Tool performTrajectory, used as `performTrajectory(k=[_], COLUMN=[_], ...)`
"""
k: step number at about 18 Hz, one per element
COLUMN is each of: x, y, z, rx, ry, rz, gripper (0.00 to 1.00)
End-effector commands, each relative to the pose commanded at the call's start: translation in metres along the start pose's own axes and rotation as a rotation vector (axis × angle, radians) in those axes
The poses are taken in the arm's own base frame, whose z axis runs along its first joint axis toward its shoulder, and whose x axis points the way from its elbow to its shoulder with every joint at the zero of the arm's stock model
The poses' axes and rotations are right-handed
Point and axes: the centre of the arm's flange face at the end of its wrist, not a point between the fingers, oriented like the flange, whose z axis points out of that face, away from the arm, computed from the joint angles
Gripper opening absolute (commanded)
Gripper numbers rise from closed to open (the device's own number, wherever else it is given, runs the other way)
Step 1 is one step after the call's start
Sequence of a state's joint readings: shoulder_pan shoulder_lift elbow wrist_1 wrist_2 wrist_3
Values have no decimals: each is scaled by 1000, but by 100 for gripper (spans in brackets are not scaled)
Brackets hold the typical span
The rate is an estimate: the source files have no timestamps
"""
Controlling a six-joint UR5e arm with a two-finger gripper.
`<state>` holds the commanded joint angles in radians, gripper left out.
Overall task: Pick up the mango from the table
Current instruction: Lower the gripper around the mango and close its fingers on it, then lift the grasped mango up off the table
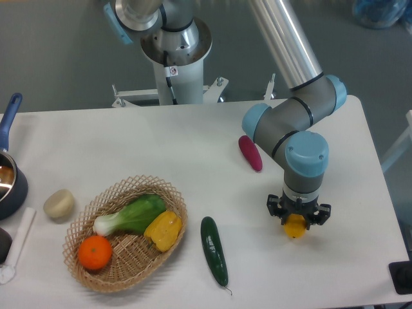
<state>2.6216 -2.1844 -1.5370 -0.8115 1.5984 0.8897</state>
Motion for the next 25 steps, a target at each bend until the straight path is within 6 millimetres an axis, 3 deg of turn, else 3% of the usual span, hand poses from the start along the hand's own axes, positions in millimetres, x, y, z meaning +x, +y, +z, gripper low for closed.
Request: performTrajectory(k=[2,7,15,17,19,25], x=[-1,-2,10,14,18,14], y=[-1,-4,-24,-28,-29,-25], z=[-5,-66,-210,-235,-250,-257], rx=[5,71,412,482,531,549], ry=[-4,-63,-55,-34,-13,-11], rz=[0,1,-55,-76,-77,-84], gripper=[45,45,45,45,45,45])
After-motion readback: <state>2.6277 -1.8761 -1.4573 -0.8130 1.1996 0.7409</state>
